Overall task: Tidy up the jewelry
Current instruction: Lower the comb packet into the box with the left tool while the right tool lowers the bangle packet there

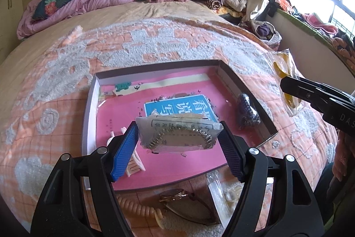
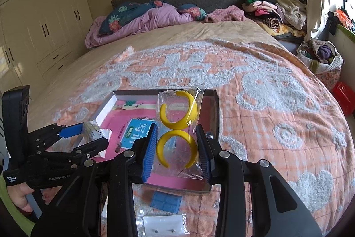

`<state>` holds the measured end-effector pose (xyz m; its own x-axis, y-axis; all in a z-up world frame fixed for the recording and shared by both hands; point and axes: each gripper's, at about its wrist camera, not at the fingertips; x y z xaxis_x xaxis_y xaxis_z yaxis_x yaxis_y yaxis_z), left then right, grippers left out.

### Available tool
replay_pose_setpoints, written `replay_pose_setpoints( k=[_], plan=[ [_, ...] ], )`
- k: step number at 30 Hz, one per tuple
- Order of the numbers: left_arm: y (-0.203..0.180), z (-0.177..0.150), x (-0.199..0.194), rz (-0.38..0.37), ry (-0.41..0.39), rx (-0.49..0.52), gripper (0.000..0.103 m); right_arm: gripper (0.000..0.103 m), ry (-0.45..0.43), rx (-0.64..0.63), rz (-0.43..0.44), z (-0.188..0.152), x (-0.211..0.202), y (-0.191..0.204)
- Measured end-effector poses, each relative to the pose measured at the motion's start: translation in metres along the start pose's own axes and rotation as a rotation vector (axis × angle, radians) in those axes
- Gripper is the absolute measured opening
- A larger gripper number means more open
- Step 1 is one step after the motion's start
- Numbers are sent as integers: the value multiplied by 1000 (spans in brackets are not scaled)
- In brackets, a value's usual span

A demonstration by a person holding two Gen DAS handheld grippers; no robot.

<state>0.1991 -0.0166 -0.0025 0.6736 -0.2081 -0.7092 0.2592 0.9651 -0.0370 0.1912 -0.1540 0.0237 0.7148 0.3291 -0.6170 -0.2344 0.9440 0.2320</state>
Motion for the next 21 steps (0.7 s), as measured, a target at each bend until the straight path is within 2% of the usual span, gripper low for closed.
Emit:
replay_pose_setpoints(
  k=[21],
  plan=[
    [12, -13, 43, 1, 97, -6, 65, 34, 123, -15, 11, -19, 55, 2]
  ],
)
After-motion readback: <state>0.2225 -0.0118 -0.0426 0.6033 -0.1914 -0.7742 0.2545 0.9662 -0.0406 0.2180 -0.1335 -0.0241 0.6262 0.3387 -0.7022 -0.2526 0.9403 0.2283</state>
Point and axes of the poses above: each gripper's, at about its wrist camera, not at the fingertips, and x roughly the way its jaws point, y to its left, z to its top, and after that the axes turned 4 degrees about x, right-handed
